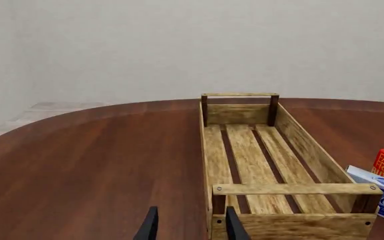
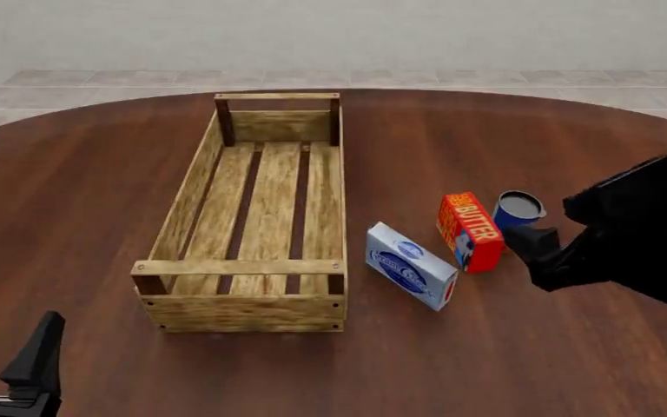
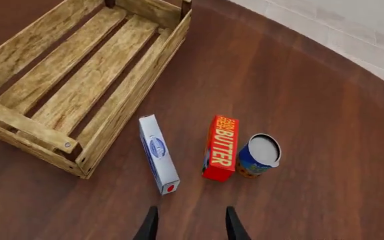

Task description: Pick up the cream cheese and put it in the tray.

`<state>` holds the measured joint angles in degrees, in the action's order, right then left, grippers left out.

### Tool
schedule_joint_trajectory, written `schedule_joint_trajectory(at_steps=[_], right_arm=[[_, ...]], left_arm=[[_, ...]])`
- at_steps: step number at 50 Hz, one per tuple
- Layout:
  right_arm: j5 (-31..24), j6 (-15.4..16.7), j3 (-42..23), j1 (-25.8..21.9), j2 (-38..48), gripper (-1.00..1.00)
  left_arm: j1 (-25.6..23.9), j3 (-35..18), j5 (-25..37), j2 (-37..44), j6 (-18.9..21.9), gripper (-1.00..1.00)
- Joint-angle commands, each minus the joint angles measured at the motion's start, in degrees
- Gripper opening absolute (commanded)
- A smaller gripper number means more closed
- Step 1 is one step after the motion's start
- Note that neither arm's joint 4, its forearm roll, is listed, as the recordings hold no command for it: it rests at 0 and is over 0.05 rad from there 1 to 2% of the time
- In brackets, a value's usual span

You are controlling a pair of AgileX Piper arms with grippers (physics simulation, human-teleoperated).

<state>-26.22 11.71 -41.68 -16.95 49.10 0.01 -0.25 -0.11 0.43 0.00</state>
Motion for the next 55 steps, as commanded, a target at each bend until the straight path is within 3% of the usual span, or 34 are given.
schedule_joint_trajectory(at_steps=[1, 6, 13, 15, 28, 32, 35, 39, 43, 55], right_arm=[[-4.31, 1.05, -4.48, -2.03, 7.51, 1.00], [-5.07, 2.68, -6.58, -1.01, 11.71, 1.00], [-6.69, 2.40, -9.37, -1.64, 16.11, 1.00], [-7.67, 0.98, -9.75, -3.38, 17.30, 1.00], [-11.40, 1.68, -12.42, -5.21, 23.71, 1.00], [-12.10, 2.78, -13.58, -4.65, 24.68, 1.00], [-12.39, 5.98, -14.25, -3.42, 26.37, 1.00], [-14.20, 7.75, -15.68, -4.25, 27.87, 1.00], [-15.22, 10.65, -19.63, -1.99, 30.62, 1.00], [-17.77, 10.11, -23.84, -3.37, 36.75, 1.00]], left_arm=[[-0.01, 0.00, 0.00, -0.01, 0.01, 1.00], [0.00, 0.00, 0.00, -0.01, -0.01, 1.00], [0.01, 0.00, 0.00, 0.01, 0.00, 1.00], [0.00, 0.00, 0.00, -0.01, -0.01, 1.00], [0.00, 0.00, 0.00, 0.00, 0.01, 1.00], [0.00, 0.00, 0.00, 0.01, 0.00, 1.00], [-0.01, 0.00, 0.00, 0.01, 0.00, 1.00], [0.00, 0.00, 0.00, -0.01, 0.00, 1.00], [-0.01, 0.00, 0.00, -0.01, 0.00, 1.00], [0.00, 0.00, 0.00, 0.00, 0.00, 1.00]])
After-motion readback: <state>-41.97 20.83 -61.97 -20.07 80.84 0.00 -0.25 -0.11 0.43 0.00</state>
